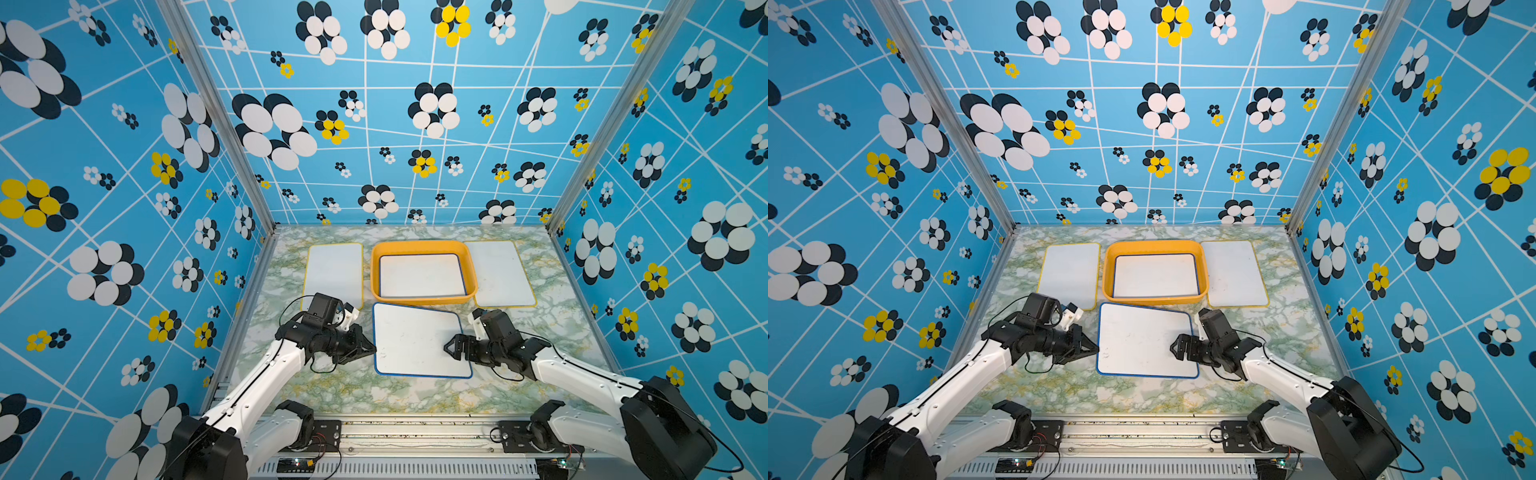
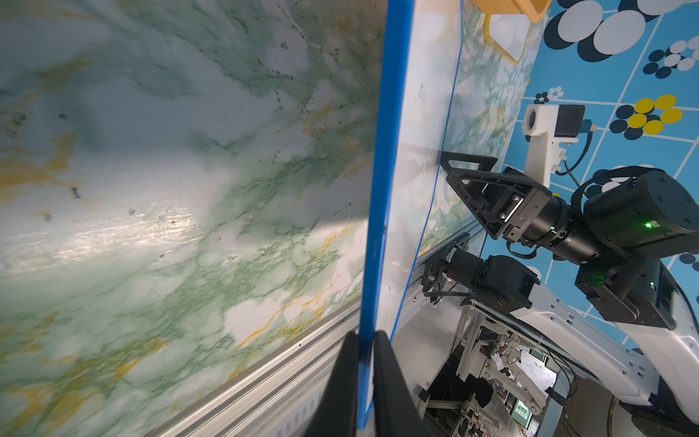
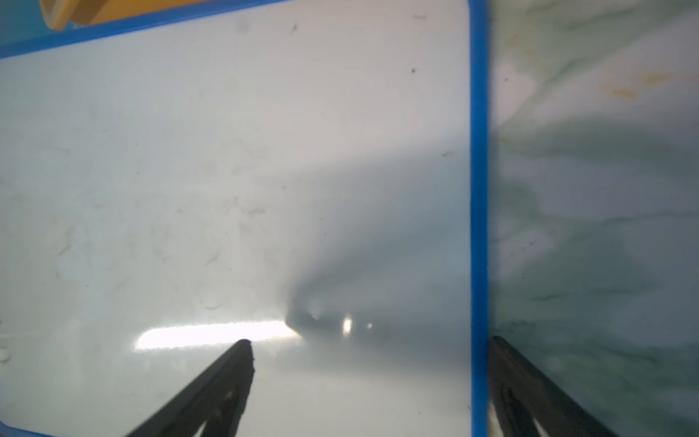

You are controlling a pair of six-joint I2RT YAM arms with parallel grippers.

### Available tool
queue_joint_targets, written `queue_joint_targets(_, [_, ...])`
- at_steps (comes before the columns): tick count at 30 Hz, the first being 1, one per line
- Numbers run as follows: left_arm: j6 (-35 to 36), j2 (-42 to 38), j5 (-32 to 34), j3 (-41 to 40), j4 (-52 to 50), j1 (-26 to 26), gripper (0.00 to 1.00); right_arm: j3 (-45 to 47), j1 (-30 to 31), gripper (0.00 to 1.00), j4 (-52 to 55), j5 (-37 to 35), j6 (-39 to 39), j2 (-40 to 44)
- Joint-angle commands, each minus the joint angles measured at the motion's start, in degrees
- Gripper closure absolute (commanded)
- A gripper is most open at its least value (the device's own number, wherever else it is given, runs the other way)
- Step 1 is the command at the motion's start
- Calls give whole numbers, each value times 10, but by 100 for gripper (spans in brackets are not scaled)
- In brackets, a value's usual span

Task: Put the whiteboard into the storage box
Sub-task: Pick up the whiteboard at the center of the board.

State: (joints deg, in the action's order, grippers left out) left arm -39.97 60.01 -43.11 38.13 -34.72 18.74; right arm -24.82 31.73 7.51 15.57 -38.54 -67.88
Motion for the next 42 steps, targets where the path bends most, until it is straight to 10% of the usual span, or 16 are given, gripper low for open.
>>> queue_joint_targets(1, [-4, -6, -83, 11, 33, 6, 82, 45, 16, 2, 139, 37, -13, -38])
queue_joint_targets(42, [-14, 75, -14, 40, 75, 60, 75, 36, 15, 2, 106, 46, -12, -72])
